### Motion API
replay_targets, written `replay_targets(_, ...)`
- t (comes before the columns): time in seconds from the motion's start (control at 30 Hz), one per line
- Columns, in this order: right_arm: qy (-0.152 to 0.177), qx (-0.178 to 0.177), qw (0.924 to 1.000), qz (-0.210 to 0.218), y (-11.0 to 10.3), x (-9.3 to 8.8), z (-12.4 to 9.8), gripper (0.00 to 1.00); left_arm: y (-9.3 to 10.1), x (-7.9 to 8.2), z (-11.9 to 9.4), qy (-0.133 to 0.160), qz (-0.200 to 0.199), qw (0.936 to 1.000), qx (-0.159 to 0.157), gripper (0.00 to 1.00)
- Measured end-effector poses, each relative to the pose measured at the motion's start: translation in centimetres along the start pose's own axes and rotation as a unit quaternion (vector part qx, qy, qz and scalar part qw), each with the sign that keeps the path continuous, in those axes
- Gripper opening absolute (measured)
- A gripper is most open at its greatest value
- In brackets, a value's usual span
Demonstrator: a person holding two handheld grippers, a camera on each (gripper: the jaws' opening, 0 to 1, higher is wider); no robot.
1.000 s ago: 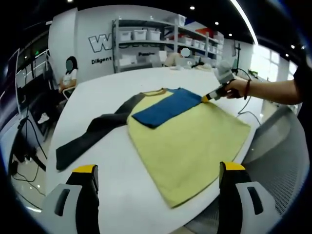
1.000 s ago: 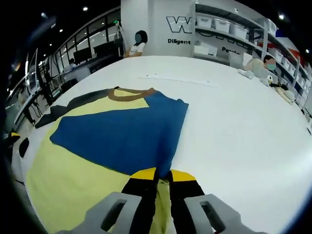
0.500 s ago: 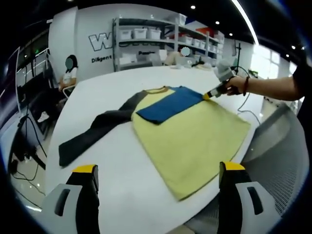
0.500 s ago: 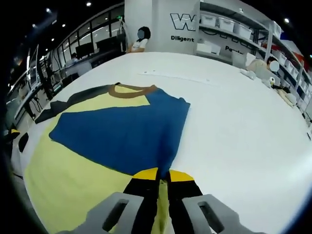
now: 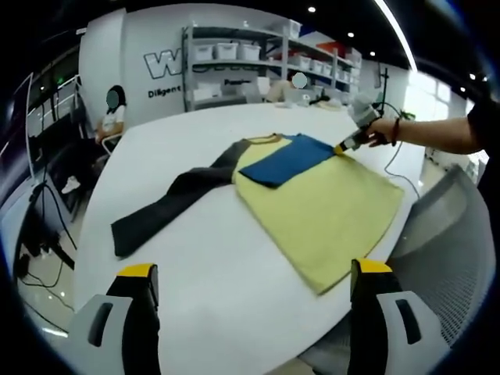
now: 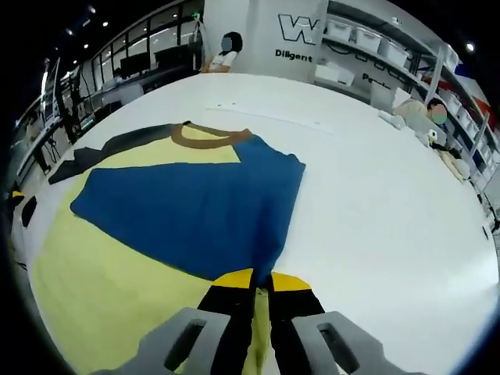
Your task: Fold the garment on the visible template until the final outline fits inside the template.
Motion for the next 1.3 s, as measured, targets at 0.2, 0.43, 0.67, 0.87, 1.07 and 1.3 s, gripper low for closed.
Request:
replay_targets(0.2, -0.002, -0.008, 0.9999, 0.015, 1.8, -0.4, -0.1, 0.00, 0.1, -0.1, 0.2, -0.003, -0.002, 1.0000, -0.002, 0.97)
replay_targets(0.43, 0.005, -0.011, 0.9999, -0.003, 2.3, -0.5, -0.1, 0.00, 0.5, 0.0, 0.5, -0.002, 0.000, 0.9999, -0.014, 0.97)
replay_targets(0.67, 0.018, -0.009, 0.9993, 0.031, 2.2, -0.5, -0.3, 0.01, 0.5, 0.2, 0.7, -0.003, 0.003, 0.9999, -0.014, 0.97)
replay_targets(0.87, 0.087, -0.004, 0.9866, 0.138, 2.2, 0.4, -1.3, 0.51, 0.0, 0.4, 0.5, -0.007, 0.007, 0.9999, -0.007, 0.96)
replay_targets(1.07, 0.136, 0.046, 0.9756, 0.166, 0.6, 1.5, -4.0, 0.72, -1.0, 0.9, 0.3, -0.001, -0.001, 1.0000, 0.006, 0.95)
replay_targets(1.3, 0.141, 0.082, 0.9729, 0.164, -1.3, 1.1, -6.7, 0.99, -1.9, 1.9, 0.4, 0.014, -0.020, 0.9995, 0.018, 0.94)
Point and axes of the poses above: the point that each gripper's makers call its tool centre point, and the gripper's own axes: z roughly forward along the fingers, y roughly to its right, x roughly out of its top, the point moved 1 cm from there along -z, roughly backward along the fingers, and after that the axes turned 1 degree about x, right-handed, at the moved point
